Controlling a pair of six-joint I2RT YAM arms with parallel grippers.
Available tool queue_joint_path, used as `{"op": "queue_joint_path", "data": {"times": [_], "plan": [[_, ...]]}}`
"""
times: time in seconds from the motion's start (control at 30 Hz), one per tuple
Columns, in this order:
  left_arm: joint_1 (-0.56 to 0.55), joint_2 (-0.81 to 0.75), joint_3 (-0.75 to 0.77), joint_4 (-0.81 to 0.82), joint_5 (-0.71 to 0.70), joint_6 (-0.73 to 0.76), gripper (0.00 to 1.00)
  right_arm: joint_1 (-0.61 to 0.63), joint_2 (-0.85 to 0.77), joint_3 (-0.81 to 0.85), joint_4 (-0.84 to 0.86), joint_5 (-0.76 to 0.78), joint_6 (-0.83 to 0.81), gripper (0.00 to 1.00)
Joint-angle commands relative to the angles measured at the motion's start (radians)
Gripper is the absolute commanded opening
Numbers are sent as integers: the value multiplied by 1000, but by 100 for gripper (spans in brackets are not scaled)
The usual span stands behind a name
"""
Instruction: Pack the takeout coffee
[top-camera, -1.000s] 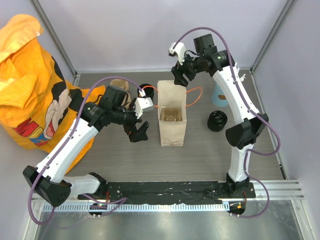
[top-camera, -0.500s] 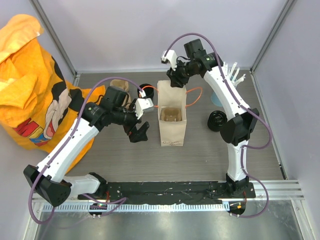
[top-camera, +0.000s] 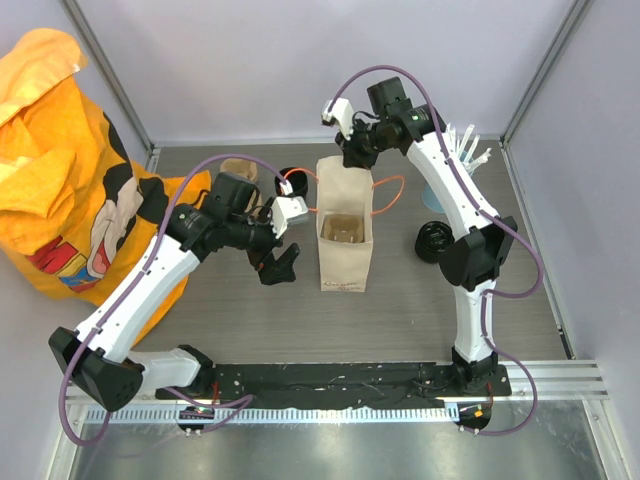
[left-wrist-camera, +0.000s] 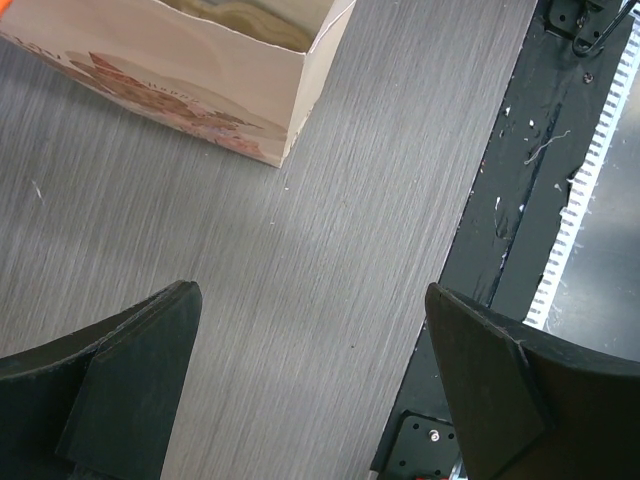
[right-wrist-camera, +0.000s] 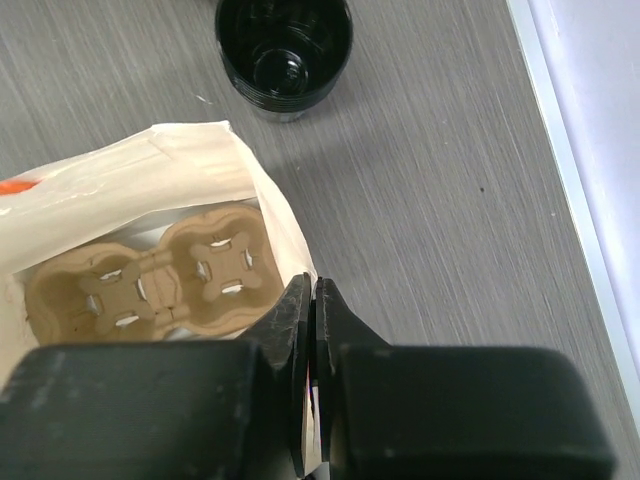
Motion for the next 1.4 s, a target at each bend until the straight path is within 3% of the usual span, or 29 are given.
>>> {"op": "queue_joint_path", "data": {"times": [0.0,0.57,1.13,1.2,1.33,1.37], "plan": [[-2,4,3,22,-1,2,100,-5,-27,35,54,86,54,6],[-1,-2,11,27,-18,-9,100,-114,16,35,287,381,280,1],[-1,5,21,31,-22,-15,100,-269,7,-8,392,493,384,1],[-1,5,23,34,-22,-15,100,-269,-2,-26,395,495,384,4],[-1,5,20,41,-38,-18,100,-269,-16,-56,396,486,375,22],[-1,4,18,42,-41,-19,100,-267,-19,-59,396,489,372,31]]}}
